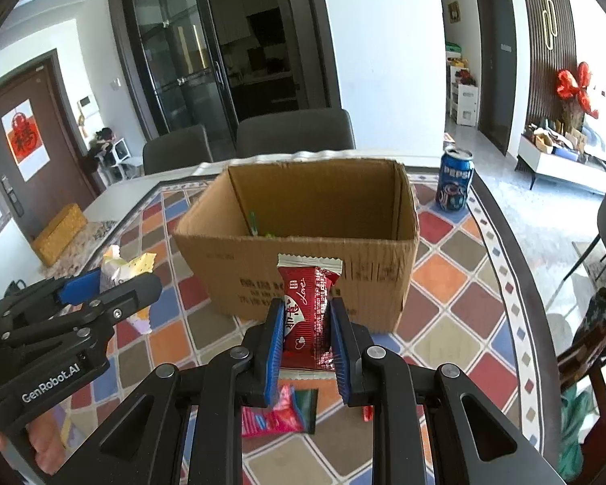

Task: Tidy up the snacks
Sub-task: 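Carry the DENMAS bag in left tool and red candy in right tool over the box, then open left tool to drop the DENMAS bag while right tool drops the red candy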

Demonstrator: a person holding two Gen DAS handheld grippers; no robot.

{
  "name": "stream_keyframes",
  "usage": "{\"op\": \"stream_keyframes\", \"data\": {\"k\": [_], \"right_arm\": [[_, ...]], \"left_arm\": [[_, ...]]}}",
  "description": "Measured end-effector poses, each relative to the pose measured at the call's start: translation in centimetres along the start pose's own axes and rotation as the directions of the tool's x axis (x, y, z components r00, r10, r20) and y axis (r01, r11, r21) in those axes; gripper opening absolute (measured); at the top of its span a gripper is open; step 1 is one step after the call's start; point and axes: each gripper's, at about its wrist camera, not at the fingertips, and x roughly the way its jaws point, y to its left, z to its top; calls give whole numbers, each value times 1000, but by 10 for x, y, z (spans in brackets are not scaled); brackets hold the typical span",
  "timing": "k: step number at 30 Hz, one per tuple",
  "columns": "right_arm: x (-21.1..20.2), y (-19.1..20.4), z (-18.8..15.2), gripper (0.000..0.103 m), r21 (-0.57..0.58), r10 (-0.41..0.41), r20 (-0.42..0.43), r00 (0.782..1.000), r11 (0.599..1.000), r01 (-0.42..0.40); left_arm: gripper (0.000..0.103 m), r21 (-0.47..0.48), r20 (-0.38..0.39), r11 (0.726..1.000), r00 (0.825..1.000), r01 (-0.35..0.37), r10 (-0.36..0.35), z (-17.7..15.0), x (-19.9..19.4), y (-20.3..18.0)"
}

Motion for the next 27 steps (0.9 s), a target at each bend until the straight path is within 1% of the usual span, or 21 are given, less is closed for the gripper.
{"op": "stream_keyframes", "data": {"k": [9,17,27], "right_arm": [[11,3,25,23,-22,5,27,1000,1000,-5],[25,-5,50,23,-19,-9,50,999,1000,10],[50,-13,66,23,-15,-23,35,999,1000,24]], "left_arm": [[46,11,10,1000,1000,-18,17,30,18,5],[46,31,11,999,1000,-19,18,53,40,6],[46,49,-23,999,1000,-12,13,70,77,6]]}}
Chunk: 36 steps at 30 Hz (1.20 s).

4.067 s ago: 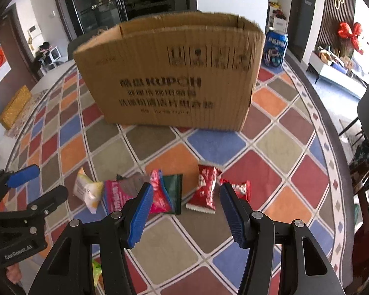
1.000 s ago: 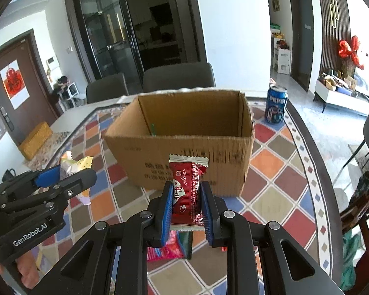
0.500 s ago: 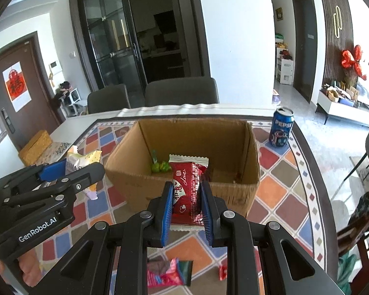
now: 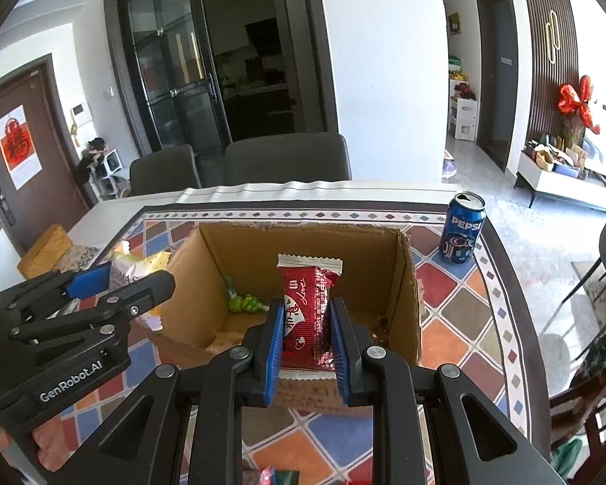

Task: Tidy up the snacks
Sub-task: 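Open left tool to drop the DENMAS bag while right tool drops the red candy, then move left tool to the pink bag while right tool reaches the small red candy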

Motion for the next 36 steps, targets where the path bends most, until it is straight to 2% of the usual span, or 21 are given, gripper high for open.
{"op": "stream_keyframes", "data": {"k": [5,7,8,9,10,11,15,27,36], "right_arm": [[10,-2,7,23,1,-8,-1,1000,1000,8],[13,-3,9,23,-2,-14,4,1000,1000,14],[14,-3,10,24,-3,-14,9,1000,1000,14],[15,-4,12,27,-2,-20,16,1000,1000,20],[15,-4,12,38,-1,-37,18,999,999,37],[14,-5,12,43,1,-53,18,998,999,53],[3,-4,6,45,-6,-66,39,997,998,66],[-23,-6,-17,49,2,-52,5,999,999,52],[-31,-11,-44,52,27,-60,-46,997,998,61]], "left_arm": [[51,5,-16,1000,1000,2,-2,10,19,-1],[62,16,-10,999,999,-32,32,12,24,-2],[63,16,-9,999,999,-51,52,12,24,-2],[65,16,-5,998,998,-57,57,11,24,0],[68,18,-2,999,999,-50,50,9,22,1],[69,20,-5,999,999,-45,46,7,21,1],[70,26,-15,999,999,-34,34,-3,12,-2],[76,39,12,999,1000,4,-5,-28,-29,-10],[76,51,-39,998,999,20,-18,-58,-35,-19]]}}
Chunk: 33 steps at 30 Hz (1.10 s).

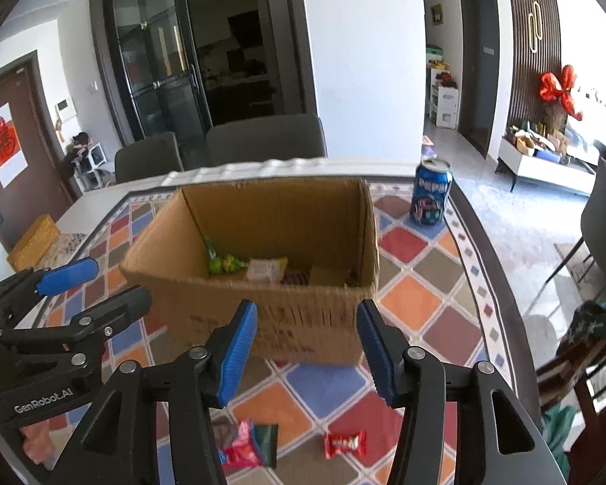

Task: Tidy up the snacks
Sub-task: 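Move left tool to the pink bag while right tool reaches the small red candy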

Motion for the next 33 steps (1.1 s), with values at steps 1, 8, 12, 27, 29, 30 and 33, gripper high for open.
{"op": "stream_keyframes", "data": {"k": [1,8,12,27,29,30,33], "right_arm": [[0,0,-3,52,-1,-1,-8,1000,1000,1],[2,-6,-27,53,13,0,-62,998,1000,1],[4,-8,-41,53,12,-4,-98,995,1000,5],[24,-19,-97,53,16,-24,-239,971,999,29],[27,-19,-103,53,14,-26,-255,967,999,30],[28,-19,-105,53,14,-25,-262,965,999,30],[33,-20,-111,53,18,-27,-283,959,999,33]], "left_arm": [[76,0,-5,1000,1000,4,-4,-3,-1,-1],[76,25,-43,999,999,27,-26,-27,-3,-12],[79,39,-79,998,996,38,-35,-42,1,-18],[80,54,-246,996,967,76,-60,-94,28,-33],[80,59,-266,995,962,79,-60,-99,33,-33],[80,60,-277,995,959,81,-62,-101,35,-34],[80,70,-305,994,950,88,-63,-107,41,-36]]}}
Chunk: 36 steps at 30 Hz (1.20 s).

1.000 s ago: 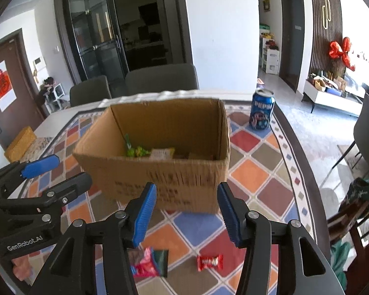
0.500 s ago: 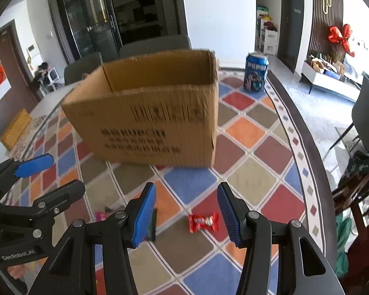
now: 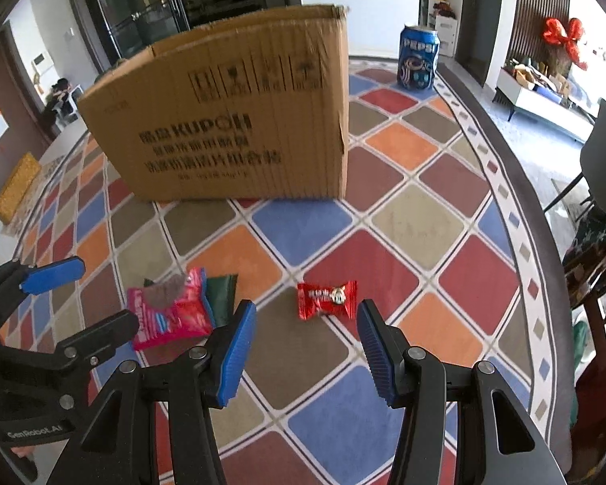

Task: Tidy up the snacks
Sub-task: 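Move left tool to the pink bag while right tool reaches the small red candy, then grasp the pink bag with left tool while right tool grasps the small red candy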

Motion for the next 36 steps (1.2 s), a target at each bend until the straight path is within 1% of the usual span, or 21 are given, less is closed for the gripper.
{"op": "stream_keyframes", "data": {"k": [5,7,14,22,32,34,36], "right_arm": [[7,-2,-5,53,6,-3,-28,1000,1000,4],[10,-4,-7,59,10,-8,-34,999,1000,8],[17,-9,-7,59,20,-20,-43,999,1000,21],[28,-15,-4,59,31,-23,-67,998,999,25],[35,-18,2,59,39,-21,-72,997,999,24],[38,-18,4,59,37,-20,-73,997,999,23],[41,-18,5,59,39,-22,-79,997,999,25]], "left_arm": [[81,17,-36,1000,999,-4,5,-3,15,-3],[81,25,-51,1000,999,-9,10,-4,21,-5],[81,51,-91,998,995,-25,30,-4,38,-11],[81,43,-103,999,994,-16,20,5,50,-11],[81,17,-95,1000,995,-8,10,20,59,-10],[79,9,-95,1000,995,-7,7,21,61,-8],[74,-3,-98,1000,995,3,-3,23,63,-7]]}}
